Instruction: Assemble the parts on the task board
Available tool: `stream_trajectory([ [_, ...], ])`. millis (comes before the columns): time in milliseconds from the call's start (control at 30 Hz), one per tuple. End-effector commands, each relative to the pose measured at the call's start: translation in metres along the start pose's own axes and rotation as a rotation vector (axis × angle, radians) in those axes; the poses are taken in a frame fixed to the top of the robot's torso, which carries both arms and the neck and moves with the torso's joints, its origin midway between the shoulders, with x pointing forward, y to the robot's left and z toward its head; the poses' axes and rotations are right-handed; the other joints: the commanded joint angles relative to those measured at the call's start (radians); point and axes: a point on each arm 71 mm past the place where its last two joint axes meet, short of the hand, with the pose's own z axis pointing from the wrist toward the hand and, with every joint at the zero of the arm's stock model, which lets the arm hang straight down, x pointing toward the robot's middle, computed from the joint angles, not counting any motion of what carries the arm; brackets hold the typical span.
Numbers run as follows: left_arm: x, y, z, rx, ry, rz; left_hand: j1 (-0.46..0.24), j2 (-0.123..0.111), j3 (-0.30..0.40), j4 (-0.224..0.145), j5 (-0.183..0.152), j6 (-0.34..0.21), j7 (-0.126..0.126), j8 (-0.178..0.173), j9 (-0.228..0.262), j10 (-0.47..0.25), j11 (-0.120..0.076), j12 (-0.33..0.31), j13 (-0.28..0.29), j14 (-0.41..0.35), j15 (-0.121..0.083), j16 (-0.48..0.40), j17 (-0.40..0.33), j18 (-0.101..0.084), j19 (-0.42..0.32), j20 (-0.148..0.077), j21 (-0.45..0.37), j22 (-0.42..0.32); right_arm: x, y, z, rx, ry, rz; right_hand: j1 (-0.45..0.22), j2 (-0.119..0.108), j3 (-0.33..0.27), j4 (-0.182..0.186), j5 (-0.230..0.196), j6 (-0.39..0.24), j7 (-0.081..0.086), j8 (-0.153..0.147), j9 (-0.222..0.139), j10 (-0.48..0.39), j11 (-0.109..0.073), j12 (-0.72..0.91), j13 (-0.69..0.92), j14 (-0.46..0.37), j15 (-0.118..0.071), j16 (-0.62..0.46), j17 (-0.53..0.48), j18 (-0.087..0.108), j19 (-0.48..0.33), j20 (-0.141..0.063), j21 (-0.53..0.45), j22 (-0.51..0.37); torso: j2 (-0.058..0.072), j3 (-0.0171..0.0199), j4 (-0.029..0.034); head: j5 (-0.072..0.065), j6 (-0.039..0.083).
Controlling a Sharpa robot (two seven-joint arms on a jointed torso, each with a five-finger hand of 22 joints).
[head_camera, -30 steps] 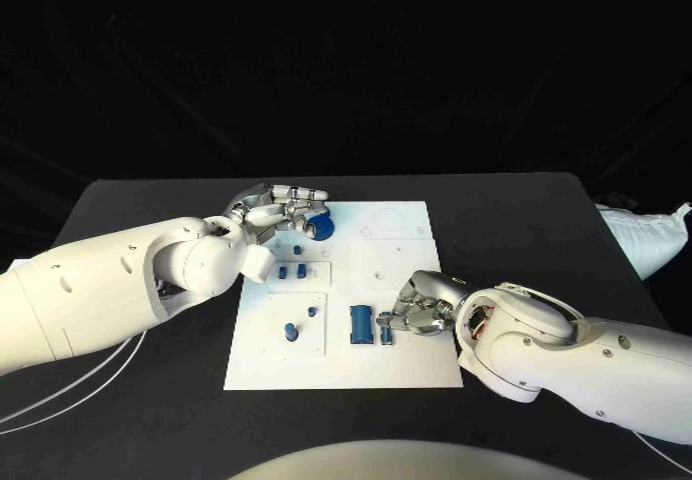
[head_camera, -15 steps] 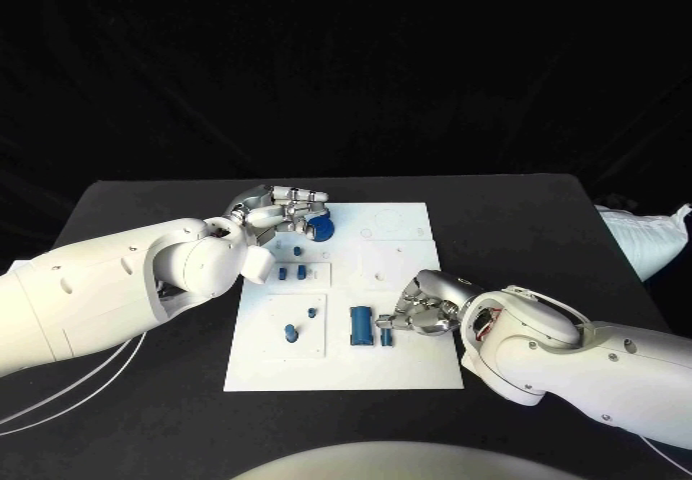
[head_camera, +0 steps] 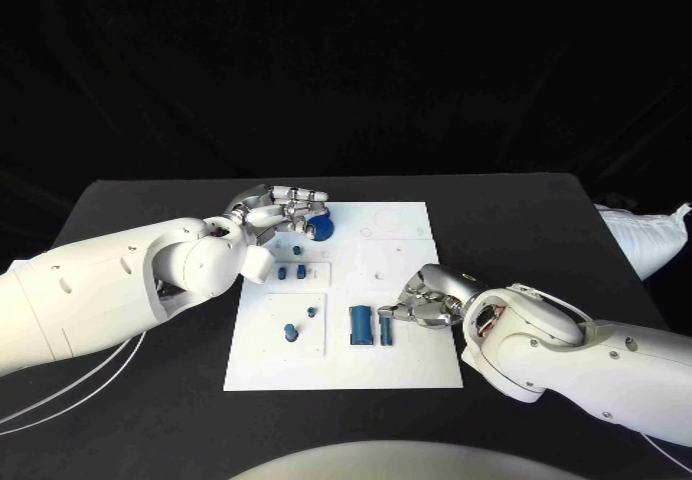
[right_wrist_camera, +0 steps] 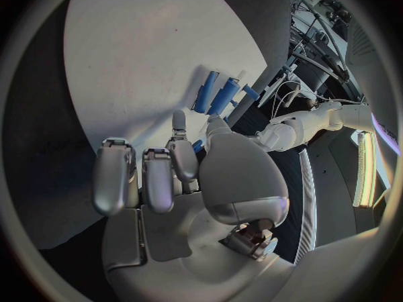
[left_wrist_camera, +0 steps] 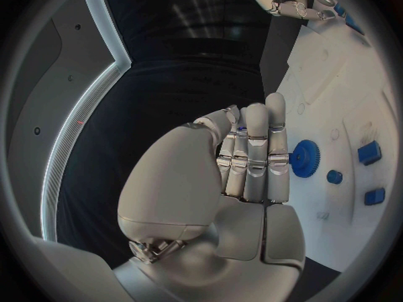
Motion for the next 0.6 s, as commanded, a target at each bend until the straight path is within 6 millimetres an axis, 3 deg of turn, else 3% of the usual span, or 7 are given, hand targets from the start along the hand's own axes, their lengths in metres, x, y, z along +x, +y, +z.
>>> stream_trajectory([
  [33, 0.0025, -0.0005, 0.0004, 0.004, 0.022, 0.0, 0.0, 0.007, 0.001, -0.007, 0.003, -0.008, -0.001, 0.006, -0.002, -0.007, 0.003, 0.004, 0.001, -0.007, 0.0, -0.004, -0.001, 0.011, 0.0, 0.004, -0.006, 0.0, 0.0003, 0.0002, 0.0003, 0.001, -0.005, -0.01, 0.003, 0.012, -0.007, -0.001, 0.008, -0.007, 0.001, 0.004, 0.001, 0.002, 0.003, 0.001, -0.001, 0.077, -0.005, 0.002, 0.105, -0.018, 0.004, 0.004, 0.002, 0.001, 0.0, -0.0002, 0.0, 0.0, -0.001],
  [200, 0.0027, -0.0004, 0.0003, 0.003, 0.023, 0.0, 0.0, 0.007, 0.001, -0.007, 0.003, -0.008, -0.001, 0.006, -0.002, -0.007, 0.003, 0.004, 0.001, -0.007, 0.0, -0.004, -0.001, 0.011, 0.0, 0.004, -0.006, 0.0, 0.0016, -0.0005, 0.001, 0.01, 0.012, -0.023, 0.029, 0.022, -0.01, -0.009, 0.016, -0.007, 0.0, 0.004, 0.002, 0.003, 0.002, 0.002, 0.002, 0.077, -0.005, 0.002, 0.106, -0.018, 0.004, 0.003, 0.003, 0.003, 0.0, -0.0007, -0.0006, -0.001, -0.003],
  [367, 0.0027, -0.0004, 0.0002, 0.002, 0.024, 0.001, 0.0, 0.007, 0.001, -0.007, 0.003, -0.008, -0.001, 0.006, -0.002, -0.007, 0.003, 0.004, 0.001, -0.007, 0.0, -0.004, -0.001, 0.011, 0.0, 0.004, -0.006, 0.0, 0.0034, -0.0008, 0.0014, 0.015, 0.037, -0.052, 0.092, 0.013, -0.014, -0.045, -0.002, -0.008, 0.0, 0.005, 0.005, 0.004, 0.002, 0.002, 0.004, 0.077, -0.006, 0.002, 0.106, -0.018, 0.005, 0.003, 0.003, 0.005, 0.0, -0.0006, -0.0001, 0.0, -0.005],
  [600, 0.0027, -0.0003, 0.0, 0.001, 0.025, 0.003, 0.0, 0.007, 0.001, -0.007, 0.003, -0.008, -0.001, 0.006, -0.002, -0.007, 0.003, 0.004, 0.001, -0.007, 0.0, -0.004, -0.001, 0.011, 0.0, 0.004, -0.006, 0.0, 0.0034, -0.002, 0.003, 0.026, 0.034, -0.102, 0.193, 0.027, 0.007, -0.112, -0.099, -0.007, -0.003, 0.006, 0.007, 0.006, -0.001, 0.005, 0.01, 0.078, -0.008, 0.005, 0.11, -0.019, 0.005, 0.001, 0.004, 0.008, 0.0, -0.0005, -0.0002, 0.0, -0.007],
])
